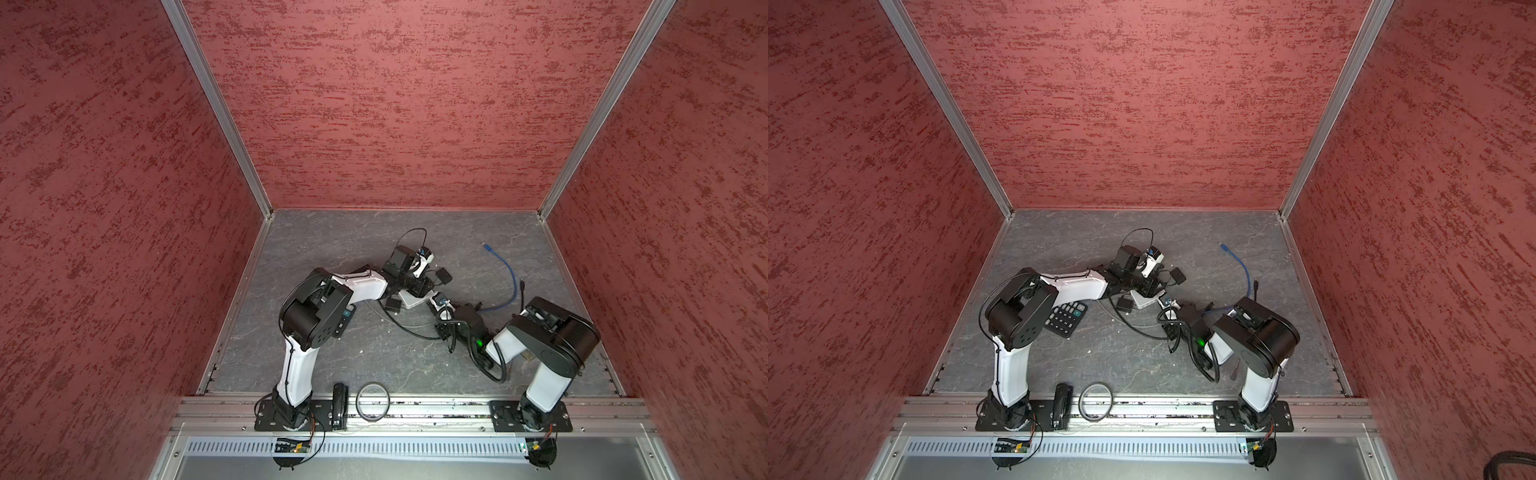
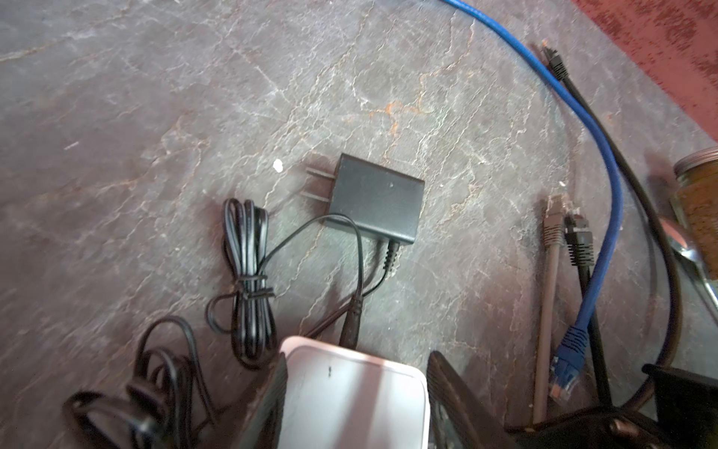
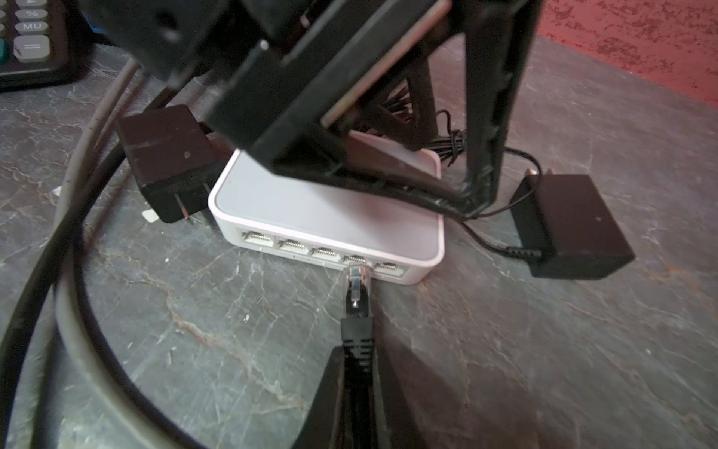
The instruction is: Insert the plug into the switch port
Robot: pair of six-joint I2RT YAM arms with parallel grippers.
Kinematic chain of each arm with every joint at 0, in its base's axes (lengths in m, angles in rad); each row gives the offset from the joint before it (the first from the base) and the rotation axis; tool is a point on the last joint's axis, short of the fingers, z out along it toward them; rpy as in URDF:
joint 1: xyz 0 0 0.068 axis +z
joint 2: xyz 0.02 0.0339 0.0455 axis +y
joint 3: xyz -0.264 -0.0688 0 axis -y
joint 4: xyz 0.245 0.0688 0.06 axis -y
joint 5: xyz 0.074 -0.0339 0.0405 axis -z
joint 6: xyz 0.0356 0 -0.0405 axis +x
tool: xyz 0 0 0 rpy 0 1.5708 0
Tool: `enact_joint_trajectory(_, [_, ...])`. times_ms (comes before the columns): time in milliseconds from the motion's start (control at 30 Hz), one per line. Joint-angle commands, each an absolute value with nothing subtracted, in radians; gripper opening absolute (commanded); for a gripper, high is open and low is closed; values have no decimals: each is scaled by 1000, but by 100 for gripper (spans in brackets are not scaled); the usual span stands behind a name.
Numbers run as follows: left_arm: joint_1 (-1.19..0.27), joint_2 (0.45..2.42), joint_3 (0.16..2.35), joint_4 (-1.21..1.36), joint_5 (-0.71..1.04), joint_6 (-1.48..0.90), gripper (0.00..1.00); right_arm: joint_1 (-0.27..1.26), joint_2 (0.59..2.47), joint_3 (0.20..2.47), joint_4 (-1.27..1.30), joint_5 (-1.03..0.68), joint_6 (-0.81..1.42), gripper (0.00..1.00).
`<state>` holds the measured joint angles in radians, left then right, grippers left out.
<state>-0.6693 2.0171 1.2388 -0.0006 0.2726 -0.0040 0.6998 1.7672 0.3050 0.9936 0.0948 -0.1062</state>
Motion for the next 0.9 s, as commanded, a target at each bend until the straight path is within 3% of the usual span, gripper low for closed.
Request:
enact_joint_trajectory(0, [-673, 2008, 1233, -162, 212, -18, 59, 706, 1767, 320, 985, 83, -70, 3])
enact_joint_trajectory(667, [-686, 2015, 1241, -72, 61, -16, 60, 706, 1789, 318, 1023, 77, -61, 3])
enact_joint_trajectory(867, [-686, 2046, 1251, -84, 108, -15, 60, 706, 1794, 315, 1042, 96, -54, 3])
